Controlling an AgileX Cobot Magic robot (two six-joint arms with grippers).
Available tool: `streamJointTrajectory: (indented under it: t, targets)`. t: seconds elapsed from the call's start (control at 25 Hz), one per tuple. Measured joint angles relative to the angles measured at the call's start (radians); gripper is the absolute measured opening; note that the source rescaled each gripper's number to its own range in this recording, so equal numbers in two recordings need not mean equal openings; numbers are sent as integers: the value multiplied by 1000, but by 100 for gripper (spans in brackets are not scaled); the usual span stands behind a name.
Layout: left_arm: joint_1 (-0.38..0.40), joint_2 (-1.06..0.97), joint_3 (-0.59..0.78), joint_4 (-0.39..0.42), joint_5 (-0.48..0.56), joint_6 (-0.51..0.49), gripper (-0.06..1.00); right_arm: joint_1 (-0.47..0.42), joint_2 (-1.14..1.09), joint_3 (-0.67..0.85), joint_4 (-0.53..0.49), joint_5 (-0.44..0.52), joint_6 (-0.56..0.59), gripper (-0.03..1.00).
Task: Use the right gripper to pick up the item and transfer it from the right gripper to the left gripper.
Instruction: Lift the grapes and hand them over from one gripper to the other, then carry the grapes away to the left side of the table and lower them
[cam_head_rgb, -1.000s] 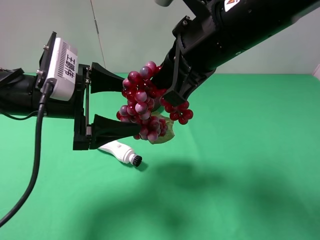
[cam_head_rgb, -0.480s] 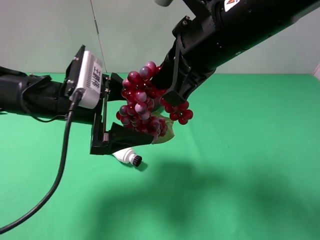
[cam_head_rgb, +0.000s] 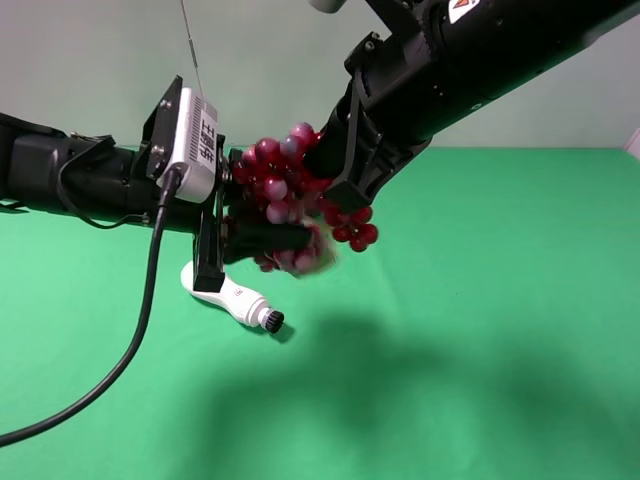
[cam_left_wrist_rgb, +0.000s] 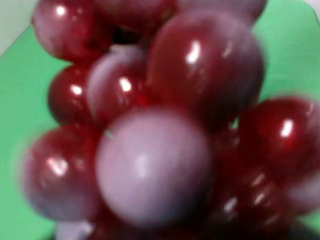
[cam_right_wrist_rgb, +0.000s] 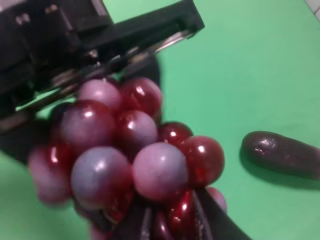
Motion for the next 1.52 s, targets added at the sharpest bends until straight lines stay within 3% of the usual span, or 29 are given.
streamJointTrajectory:
  t: [0.04, 0.52, 0.6, 0.68, 0.76, 0.84, 0.88, 1.0, 1.28, 1.52]
  targets:
    - [0, 0, 0, 0, -2, 2, 3, 0, 0, 0, 0, 0, 0, 0]
    - [0, 0, 0, -2, -35, 2, 2, 0, 0, 0, 0, -4, 0, 0]
    - [0, 0, 0, -2, -37, 2, 2, 0, 0, 0, 0, -5, 0, 10]
    - [0, 1, 0, 1, -46, 2, 2, 0, 0, 0, 0, -12, 0, 35]
    - [0, 1, 0, 1, -52, 2, 1, 0, 0, 0, 0, -24, 0, 68]
    - [0, 2, 0, 2, -53, 2, 1, 0, 0, 0, 0, -36, 0, 88]
    - [0, 2, 0, 3, -53, 2, 1, 0, 0, 0, 0, -47, 0, 93]
    - [0, 2, 0, 3, -54, 2, 0, 0, -4, 0, -11, -77, 0, 98]
    - [0, 2, 0, 3, -56, 2, 0, 0, -37, 0, -50, -121, 36, 100]
    - [0, 2, 0, 3, -65, 2, 0, 0, -50, 0, -249, -88, 260, 100]
